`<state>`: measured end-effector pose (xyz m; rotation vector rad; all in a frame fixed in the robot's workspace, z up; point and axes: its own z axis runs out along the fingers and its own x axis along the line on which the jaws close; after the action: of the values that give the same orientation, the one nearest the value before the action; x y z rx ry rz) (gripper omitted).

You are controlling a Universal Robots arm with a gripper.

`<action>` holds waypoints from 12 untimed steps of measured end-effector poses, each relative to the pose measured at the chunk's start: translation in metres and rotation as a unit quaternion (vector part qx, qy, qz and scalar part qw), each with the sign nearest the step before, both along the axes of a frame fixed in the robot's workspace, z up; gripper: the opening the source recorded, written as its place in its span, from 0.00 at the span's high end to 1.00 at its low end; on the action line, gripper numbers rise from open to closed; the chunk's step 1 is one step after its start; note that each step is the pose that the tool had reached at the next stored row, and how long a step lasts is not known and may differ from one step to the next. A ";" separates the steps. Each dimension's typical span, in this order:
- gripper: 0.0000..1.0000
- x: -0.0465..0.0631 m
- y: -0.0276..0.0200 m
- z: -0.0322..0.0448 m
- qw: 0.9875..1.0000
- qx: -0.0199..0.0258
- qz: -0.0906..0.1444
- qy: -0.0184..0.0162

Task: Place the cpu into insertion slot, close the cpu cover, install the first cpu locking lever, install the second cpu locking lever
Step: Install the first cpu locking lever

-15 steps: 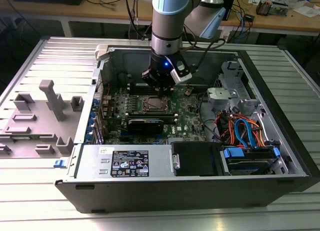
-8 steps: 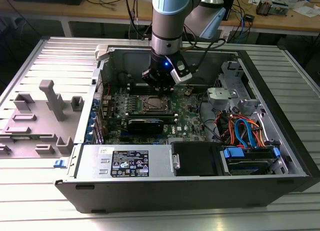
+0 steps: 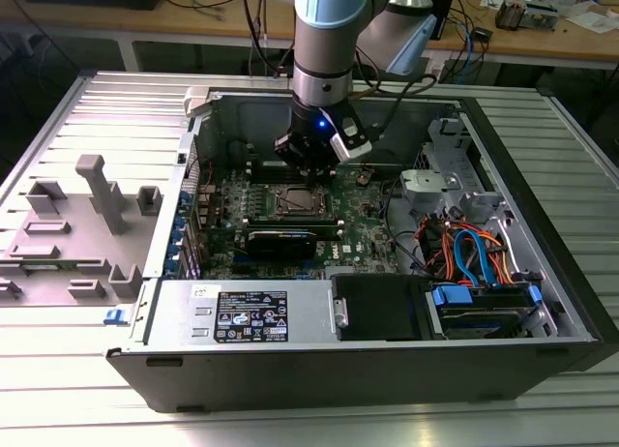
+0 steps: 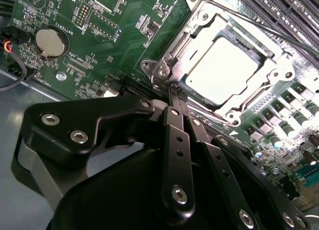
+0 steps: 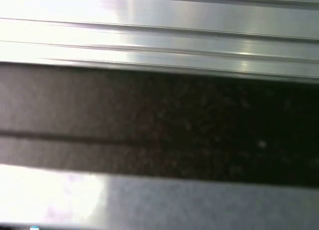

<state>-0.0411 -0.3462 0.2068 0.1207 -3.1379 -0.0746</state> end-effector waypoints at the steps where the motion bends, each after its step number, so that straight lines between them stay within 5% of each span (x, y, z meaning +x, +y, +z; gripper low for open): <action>1: 0.89 0.000 -0.0004 -0.0001 1.000 0.000 0.000 0.000; 12: 0.89 0.000 -0.0035 -0.0035 1.000 0.000 0.000 0.000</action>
<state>-0.0407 -0.3497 0.2033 0.1206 -3.1378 -0.0742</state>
